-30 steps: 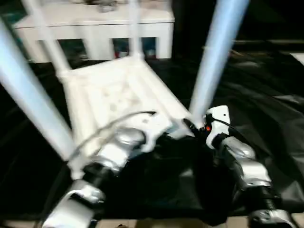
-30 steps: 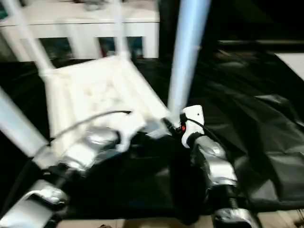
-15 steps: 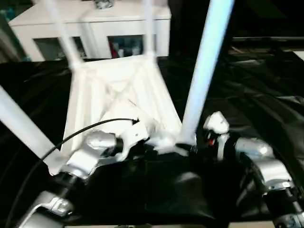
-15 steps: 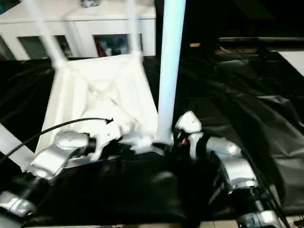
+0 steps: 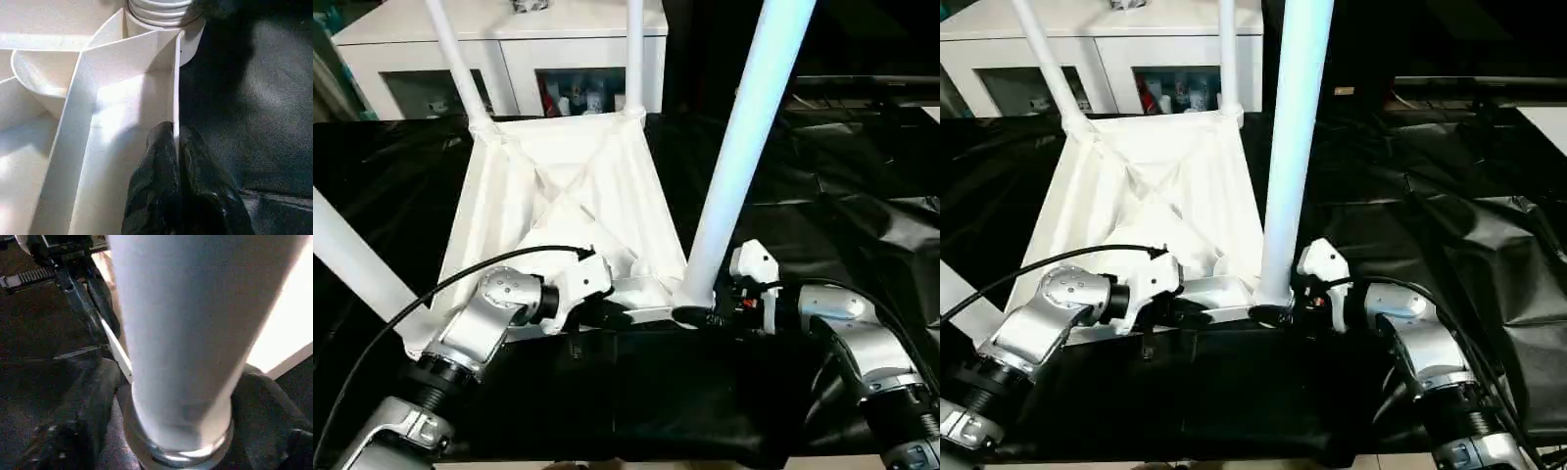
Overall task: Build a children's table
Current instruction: Rotate leg to tighten
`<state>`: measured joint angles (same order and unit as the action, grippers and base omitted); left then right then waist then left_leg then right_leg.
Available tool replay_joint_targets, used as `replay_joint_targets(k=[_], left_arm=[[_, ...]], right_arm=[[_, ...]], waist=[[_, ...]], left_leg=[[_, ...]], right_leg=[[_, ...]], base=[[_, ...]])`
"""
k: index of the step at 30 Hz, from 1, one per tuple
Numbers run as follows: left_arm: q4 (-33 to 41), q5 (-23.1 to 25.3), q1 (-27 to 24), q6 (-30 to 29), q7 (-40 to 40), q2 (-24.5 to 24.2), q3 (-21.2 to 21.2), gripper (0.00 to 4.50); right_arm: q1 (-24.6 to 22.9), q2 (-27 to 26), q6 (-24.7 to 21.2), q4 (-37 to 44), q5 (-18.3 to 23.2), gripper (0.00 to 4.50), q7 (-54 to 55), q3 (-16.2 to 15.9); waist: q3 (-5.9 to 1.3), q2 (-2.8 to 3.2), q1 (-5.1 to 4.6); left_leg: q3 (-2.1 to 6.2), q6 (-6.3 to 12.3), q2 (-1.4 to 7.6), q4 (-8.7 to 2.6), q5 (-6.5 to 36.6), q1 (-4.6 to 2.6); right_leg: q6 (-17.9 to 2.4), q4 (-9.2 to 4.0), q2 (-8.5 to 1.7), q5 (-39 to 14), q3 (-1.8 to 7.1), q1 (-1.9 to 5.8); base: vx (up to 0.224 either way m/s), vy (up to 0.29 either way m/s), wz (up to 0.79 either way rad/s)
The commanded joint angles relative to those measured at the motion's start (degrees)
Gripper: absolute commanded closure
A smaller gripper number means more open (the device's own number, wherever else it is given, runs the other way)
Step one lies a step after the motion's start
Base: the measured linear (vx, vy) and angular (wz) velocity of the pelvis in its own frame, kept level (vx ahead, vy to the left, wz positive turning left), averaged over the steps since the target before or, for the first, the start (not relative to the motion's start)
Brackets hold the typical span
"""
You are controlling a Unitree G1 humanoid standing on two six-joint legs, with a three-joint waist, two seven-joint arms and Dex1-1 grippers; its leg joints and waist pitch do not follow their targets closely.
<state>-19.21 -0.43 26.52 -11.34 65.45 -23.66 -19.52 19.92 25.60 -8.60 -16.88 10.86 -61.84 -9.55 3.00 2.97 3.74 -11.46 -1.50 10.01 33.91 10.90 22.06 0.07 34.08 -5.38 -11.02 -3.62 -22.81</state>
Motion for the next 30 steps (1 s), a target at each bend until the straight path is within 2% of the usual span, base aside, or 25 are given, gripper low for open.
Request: replay_joint_targets(k=[1,2,6,16,19,20,22,23,24,25,26,27,28,29,30], left_arm=[[-0.1,-0.5,-1.0,-0.8,-0.2,-0.2,-0.3,4.50],[0.0,-0.5,-1.0,-0.8,-0.1,-0.2,-0.2,4.50],[0.0,-0.5,-1.1,-0.8,-0.1,-0.2,-0.3,4.50],[-0.5,-0.3,-1.1,-1.7,-1.4,0.6,0.0,4.50],[-1.9,0.2,-0.6,-2.6,-4.5,2.0,0.7,4.50],[-2.9,0.6,-0.2,-3.1,-6.6,3.1,1.2,4.50],[-6.4,1.6,1.7,-4.8,-13.9,7.0,2.6,4.50],[-7.2,1.8,2.2,-5.1,-15.7,8.0,2.9,4.50],[-7.6,2.0,2.5,-5.4,-16.9,8.7,3.2,4.50],[-8.6,2.1,3.1,-5.9,-19.2,10.0,3.7,4.50],[-10.4,2.5,4.2,-6.4,-23.1,12.1,4.5,4.50],[-10.4,2.5,4.2,-6.4,-23.1,12.1,4.5,4.50],[-11.7,2.7,5.0,-6.6,-25.8,13.7,5.0,4.50],[-11.7,2.7,5.0,-6.6,-25.8,13.7,5.0,4.50],[-12.7,2.9,5.6,-6.7,-28.0,15.1,5.4,4.50]], right_arm=[[-0.1,0.3,-0.2,-0.9,-0.4,1.35,-1.4,-1.5],[-0.1,0.3,-0.3,-1.1,-0.4,1.54,-1.3,-1.5],[-0.1,0.0,-0.1,-1.7,-0.7,1.81,-0.9,-1.7],[-0.9,-1.1,0.5,-2.2,-0.9,1.88,0.5,-1.3],[-0.9,-3.6,0.6,-3.5,-0.7,1.88,4.8,0.3],[-0.8,-5.1,0.2,-4.4,-1.0,1.88,8.2,1.1],[0.1,-10.2,-1.6,-7.5,-2.8,1.89,20.1,3.2],[0.3,-11.4,-1.9,-8.1,-3.1,1.89,22.9,3.7],[0.5,-12.2,-2.1,-8.4,-3.4,1.89,24.6,4.0],[0.7,-13.9,-2.5,-9.1,-3.6,1.89,28.3,4.9],[1.4,-16.8,-3.3,-9.9,-3.6,1.89,34.2,6.5],[1.4,-16.8,-3.3,-9.9,-3.6,1.89,34.2,6.5],[2.0,-19.1,-4.1,-10.5,-3.5,1.89,39.1,8.0],[2.0,-19.1,-4.1,-10.5,-3.5,1.89,39.1,8.0],[2.6,-20.9,-4.8,-11.2,-3.6,1.89,43.3,9.2]], waist=[[-3.46,-1.01,0.22],[-3.48,-1.01,0.22],[-3.50,-1.02,0.27],[-3.56,-1.03,0.23],[-3.51,-0.98,0.14],[-3.39,-1.15,-0.16],[-3.04,-1.07,-0.51],[-2.80,-1.09,-0.72],[-2.62,-1.22,-1.09],[-2.60,-1.25,-1.09],[-2.40,-1.09,-1.29],[-2.28,-1.00,-1.45],[-2.34,-1.12,-1.58],[-2.46,-1.09,-1.52],[-2.58,-0.89,-1.59]], left_leg=[[1.44,5.97,3.40,-3.74,6.2,-1.02],[1.44,6.08,3.40,-3.71,6.0,-1.01],[1.40,6.37,3.34,-3.60,6.0,-1.01],[1.39,6.37,3.31,-3.52,5.8,-0.99],[1.46,5.53,3.31,-3.63,6.9,-1.07],[1.53,4.75,3.22,-3.80,8.4,-0.84],[1.53,3.10,3.20,-4.09,11.3,-1.10],[1.55,1.44,3.06,-4.29,13.8,-1.44],[1.82,0.22,2.87,-4.53,15.8,-1.29],[2.00,-0.30,2.88,-4.58,16.7,-1.38],[2.03,-0.73,2.87,-4.73,18.7,-1.73],[2.07,-1.37,2.73,-4.72,21.1,-2.31],[2.30,-1.66,2.62,-4.76,21.5,-2.33],[2.41,-1.69,2.66,-4.83,21.3,-2.33],[2.45,-1.49,2.78,-5.01,20.4,-2.11]], right_leg=[[-15.9,-2.80,-3.39,-4.3,2.38,2.58],[-16.0,-2.74,-3.39,-3.9,2.37,2.59],[-16.3,-2.73,-3.40,-3.8,2.34,2.63],[-16.5,-2.66,-3.39,-3.5,2.34,2.67],[-16.3,-2.93,-3.45,-5.5,2.35,2.55],[-15.8,-3.08,-3.42,-7.6,2.37,2.69],[-14.7,-3.67,-3.42,-12.6,2.49,2.37],[-13.6,-4.25,-3.46,-17.3,2.50,2.06],[-11.9,-4.66,-3.62,-22.2,2.41,2.29],[-10.9,-4.84,-3.71,-24.3,2.33,2.37],[-9.5,-5.35,-3.62,-27.6,2.38,1.86],[-8.4,-5.85,-3.64,-31.2,2.40,1.33],[-7.2,-6.09,-3.73,-33.1,2.36,1.45],[-6.8,-6.13,-3.79,-33.2,2.35,1.51],[-6.7,-6.11,-3.78,-31.4,2.37,1.63]], base=[[0.000,0.000,0.00],[0.000,0.000,0.00],[0.000,0.000,0.00],[0.000,0.000,0.00],[0.000,0.000,0.00],[0.000,0.000,0.00],[0.000,0.000,0.00],[0.000,0.000,0.00],[0.000,0.000,0.00],[0.000,0.000,0.00],[0.000,0.000,0.00],[0.000,0.000,0.00],[0.000,0.000,0.00],[0.000,0.000,0.00],[0.000,0.000,0.00]])
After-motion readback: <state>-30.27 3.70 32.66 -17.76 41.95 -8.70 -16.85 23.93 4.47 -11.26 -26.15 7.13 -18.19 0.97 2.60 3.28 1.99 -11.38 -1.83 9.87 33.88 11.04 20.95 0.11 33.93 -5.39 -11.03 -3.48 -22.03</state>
